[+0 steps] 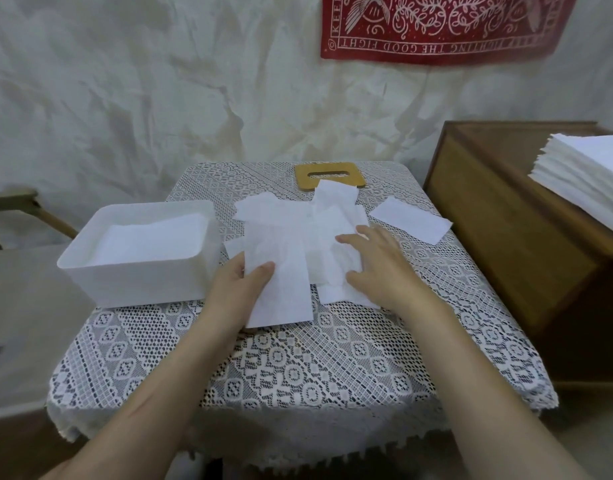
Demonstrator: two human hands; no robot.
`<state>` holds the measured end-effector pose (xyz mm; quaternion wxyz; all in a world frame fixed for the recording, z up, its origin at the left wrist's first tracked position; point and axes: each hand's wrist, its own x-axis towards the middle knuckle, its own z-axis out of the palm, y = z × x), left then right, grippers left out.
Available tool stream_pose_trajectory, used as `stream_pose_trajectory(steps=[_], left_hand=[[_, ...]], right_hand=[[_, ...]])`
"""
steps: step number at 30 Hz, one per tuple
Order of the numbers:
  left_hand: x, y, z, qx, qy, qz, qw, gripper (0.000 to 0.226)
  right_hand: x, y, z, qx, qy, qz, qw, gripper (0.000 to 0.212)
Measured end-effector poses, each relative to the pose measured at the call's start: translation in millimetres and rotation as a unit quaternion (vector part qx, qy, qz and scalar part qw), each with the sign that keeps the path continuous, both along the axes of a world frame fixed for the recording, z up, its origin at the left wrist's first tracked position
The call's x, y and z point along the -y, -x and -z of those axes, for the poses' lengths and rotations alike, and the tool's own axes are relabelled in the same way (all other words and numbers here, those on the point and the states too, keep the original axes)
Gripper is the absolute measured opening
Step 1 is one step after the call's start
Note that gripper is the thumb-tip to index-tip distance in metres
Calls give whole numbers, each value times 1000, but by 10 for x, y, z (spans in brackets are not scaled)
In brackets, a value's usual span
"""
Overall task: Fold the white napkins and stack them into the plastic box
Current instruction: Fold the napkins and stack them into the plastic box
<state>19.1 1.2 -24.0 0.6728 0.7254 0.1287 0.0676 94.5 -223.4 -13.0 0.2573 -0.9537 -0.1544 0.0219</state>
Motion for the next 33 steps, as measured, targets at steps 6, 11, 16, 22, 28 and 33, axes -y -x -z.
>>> stream_pose_trajectory(steps=[6, 11, 16, 22, 28, 33], left_hand=[[20, 6, -30, 10, 6, 11, 1000, 18], [55, 19, -46, 18, 9, 12, 1000, 16], [53, 39, -96, 27, 35, -2, 999, 16], [51, 51, -130, 33, 70, -6, 997, 16], [60, 46, -111, 32, 66, -12, 997, 18], [52, 41, -121, 27, 55, -5, 998, 16]], right_hand=[[28, 56, -57, -73, 1, -29, 997, 75], [-14, 119, 9, 73, -28, 13, 997, 30], [9, 161, -74, 110, -199, 57, 972, 23], [64, 191, -346, 80, -479, 59, 872, 20], [156, 117, -179, -58, -405, 68, 910, 15], [263, 41, -94, -37, -285, 70, 955, 15]])
